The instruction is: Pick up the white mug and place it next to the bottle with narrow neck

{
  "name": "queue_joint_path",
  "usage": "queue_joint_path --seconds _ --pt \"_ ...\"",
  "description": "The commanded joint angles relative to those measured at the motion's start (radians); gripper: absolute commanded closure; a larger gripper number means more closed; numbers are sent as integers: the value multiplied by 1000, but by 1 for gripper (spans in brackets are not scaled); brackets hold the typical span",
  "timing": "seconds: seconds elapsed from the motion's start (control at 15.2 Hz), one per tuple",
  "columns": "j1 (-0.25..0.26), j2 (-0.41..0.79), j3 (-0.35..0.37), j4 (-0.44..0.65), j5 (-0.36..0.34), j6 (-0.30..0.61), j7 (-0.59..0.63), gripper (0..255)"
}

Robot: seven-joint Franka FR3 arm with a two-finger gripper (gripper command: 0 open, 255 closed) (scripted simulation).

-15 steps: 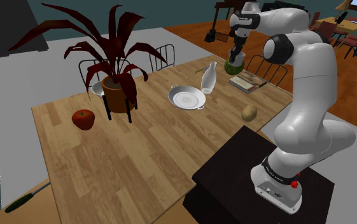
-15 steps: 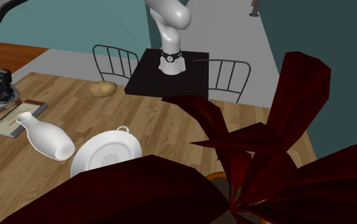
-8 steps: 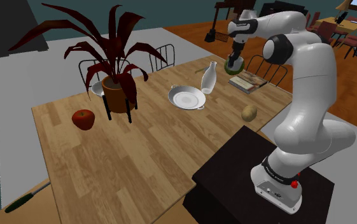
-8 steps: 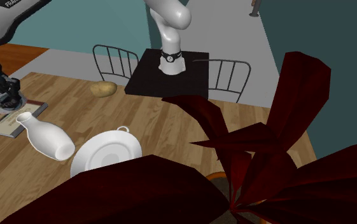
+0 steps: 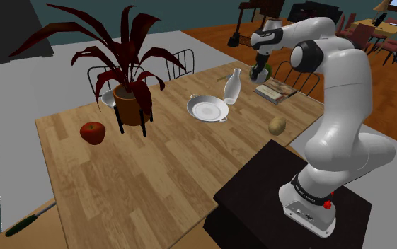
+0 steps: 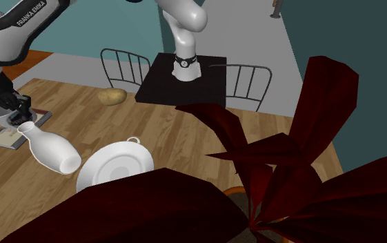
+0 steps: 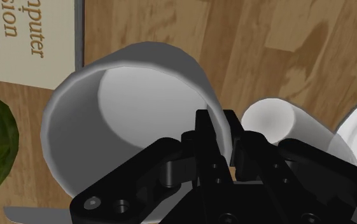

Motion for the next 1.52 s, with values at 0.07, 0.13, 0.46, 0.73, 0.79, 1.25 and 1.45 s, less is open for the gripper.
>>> queue_joint_path --seconds 0.07,0.13,0.46,0.73,0.79,1.25,1.45 --pt "0 13 1 -19 1 33 0 255" --pt "0 18 1 -24 2 43 0 255" --pt "-1 46 3 -45 4 92 0 255" --pt "-1 72 5 -56 6 128 0 255" --pt "-1 78 5 -59 6 137 0 255" --pt "-4 131 9 -64 10 196 0 255" --pt "-5 156 11 -62 12 219 0 255"
